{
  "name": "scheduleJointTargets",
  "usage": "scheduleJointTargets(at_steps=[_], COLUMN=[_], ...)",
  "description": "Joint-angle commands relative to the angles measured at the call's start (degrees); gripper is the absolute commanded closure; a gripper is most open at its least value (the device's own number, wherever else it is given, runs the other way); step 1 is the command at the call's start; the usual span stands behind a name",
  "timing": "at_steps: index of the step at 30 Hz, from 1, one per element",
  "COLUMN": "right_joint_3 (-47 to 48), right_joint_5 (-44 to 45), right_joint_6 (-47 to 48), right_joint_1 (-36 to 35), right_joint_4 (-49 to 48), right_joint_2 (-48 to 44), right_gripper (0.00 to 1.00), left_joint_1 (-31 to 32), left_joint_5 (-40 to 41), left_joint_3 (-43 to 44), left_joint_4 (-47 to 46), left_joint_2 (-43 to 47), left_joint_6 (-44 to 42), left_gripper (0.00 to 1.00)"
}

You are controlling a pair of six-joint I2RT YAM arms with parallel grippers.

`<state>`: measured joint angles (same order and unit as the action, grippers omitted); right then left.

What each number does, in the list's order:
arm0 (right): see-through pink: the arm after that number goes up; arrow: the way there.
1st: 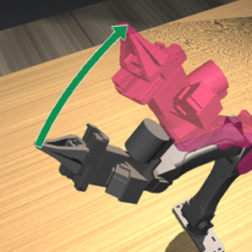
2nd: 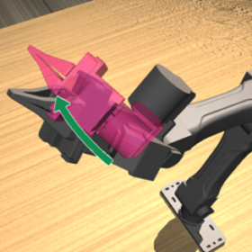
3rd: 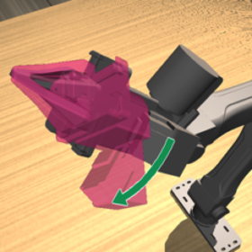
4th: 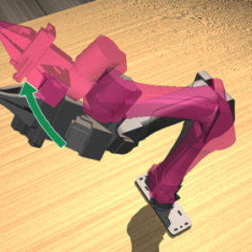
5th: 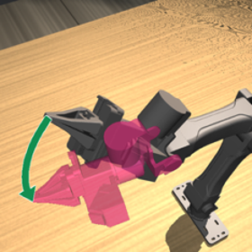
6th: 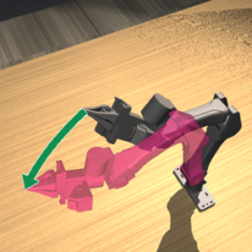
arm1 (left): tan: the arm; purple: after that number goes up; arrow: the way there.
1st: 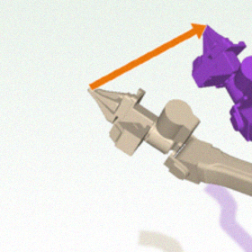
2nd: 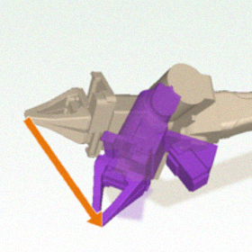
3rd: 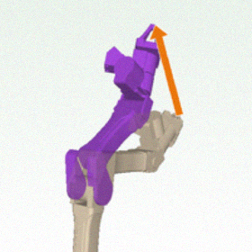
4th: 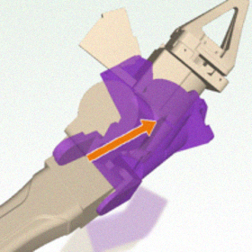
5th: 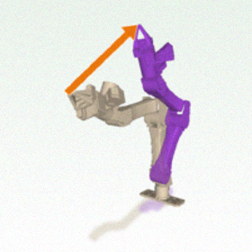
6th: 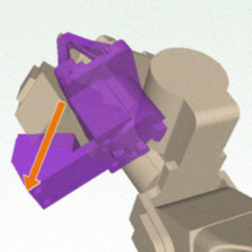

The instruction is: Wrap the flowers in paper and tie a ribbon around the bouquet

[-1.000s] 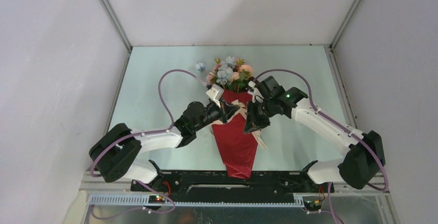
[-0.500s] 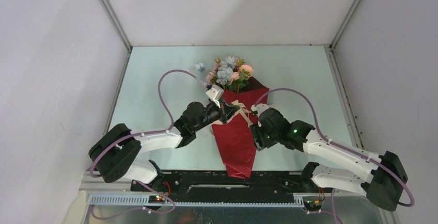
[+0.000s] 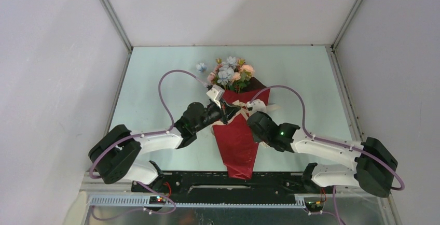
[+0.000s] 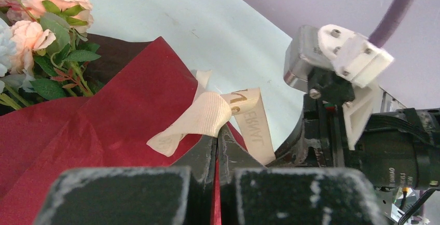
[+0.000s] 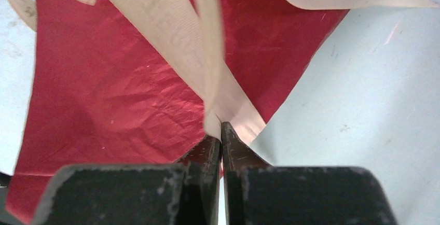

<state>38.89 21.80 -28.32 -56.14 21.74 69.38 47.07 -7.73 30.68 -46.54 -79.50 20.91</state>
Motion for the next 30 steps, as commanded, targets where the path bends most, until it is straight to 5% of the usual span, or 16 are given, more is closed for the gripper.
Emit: scheduleJointTargets(at_steps=[1, 9, 22, 30], right_joint_3=[0.15, 0.30, -6.15, -7.37], right_joint_5=[3.98, -1.49, -6.92, -3.90], right_joint_6=[-2.96, 1.34, 56.36, 68.65], right_joint_1=[-2.91, -8.51, -12.23, -10.01], right_joint_4=[0.08, -4.69, -42.35, -36.83], right_joint_2=[-3.65, -8.82, 3.67, 4.83], right_gripper=[1.00, 1.00, 1.00, 0.91], left_joint_1=[-0.23, -0.25, -0.12, -0.05], left_joint_5=[-0.18, -0.06, -1.96, -3.35], left_joint_3=[-0.06, 0.61, -0.36, -0.92], left_joint_4=[-1.80, -0.63, 4.07, 4.85], left_joint_2=[2.07, 2.01, 4.60, 5.42], left_joint_6=[-1.15, -0.75, 2.05, 2.16], left_gripper=[1.00, 1.00, 1.00, 1.00])
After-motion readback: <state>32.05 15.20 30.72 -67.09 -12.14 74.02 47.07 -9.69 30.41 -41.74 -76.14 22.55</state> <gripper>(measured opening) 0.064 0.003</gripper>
